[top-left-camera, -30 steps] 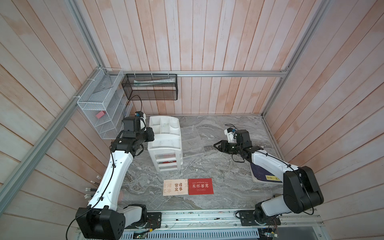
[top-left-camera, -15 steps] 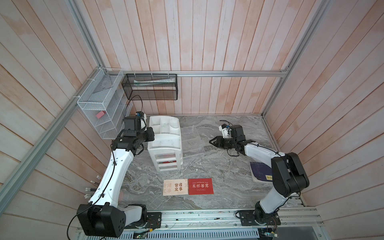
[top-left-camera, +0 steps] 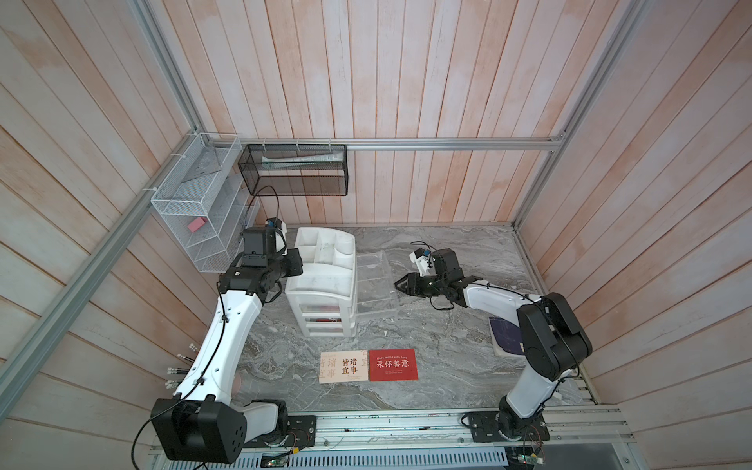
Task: Take the postcards out of the drawer
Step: Close the drawer in the storage box.
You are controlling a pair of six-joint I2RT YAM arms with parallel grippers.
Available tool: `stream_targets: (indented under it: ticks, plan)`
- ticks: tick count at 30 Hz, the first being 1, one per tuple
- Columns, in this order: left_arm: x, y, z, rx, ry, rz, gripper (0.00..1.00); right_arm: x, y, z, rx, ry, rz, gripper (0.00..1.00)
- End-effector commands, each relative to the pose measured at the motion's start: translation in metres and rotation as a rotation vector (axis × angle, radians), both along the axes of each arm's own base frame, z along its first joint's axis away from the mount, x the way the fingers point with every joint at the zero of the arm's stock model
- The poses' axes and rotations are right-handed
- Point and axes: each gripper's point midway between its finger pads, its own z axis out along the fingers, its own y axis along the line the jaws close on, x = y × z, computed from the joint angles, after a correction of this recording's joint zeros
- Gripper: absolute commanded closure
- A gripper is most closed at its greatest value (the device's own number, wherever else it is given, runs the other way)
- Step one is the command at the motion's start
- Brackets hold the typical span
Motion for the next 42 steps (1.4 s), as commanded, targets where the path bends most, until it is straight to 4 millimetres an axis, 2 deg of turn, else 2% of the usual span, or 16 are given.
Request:
stream_targets:
  ticks: [1,9,14,27,38,42]
  plan:
    - [0.005,0.001,0.000,-0.011,0.006,0.019,0.94,-0.001,0.021,0.011,0.041,-0.020,0.043,0.59]
    - [0.008,-0.002,0.000,-0.038,0.002,0.015,0.94,-0.012,0.047,0.012,0.051,-0.019,0.100,0.59]
    - [0.011,-0.011,0.000,-0.082,-0.009,-0.012,0.94,-0.011,0.057,0.010,0.060,-0.014,0.121,0.59]
    - [0.028,-0.026,-0.009,-0.153,-0.015,-0.052,0.94,0.018,0.086,0.006,0.101,-0.006,0.167,0.59]
    - [0.038,-0.027,-0.012,-0.150,-0.018,-0.044,0.94,0.049,0.118,0.007,0.142,0.000,0.219,0.60]
    - [0.038,-0.023,-0.013,-0.135,-0.018,-0.034,0.94,0.051,0.115,0.006,0.149,0.004,0.216,0.60]
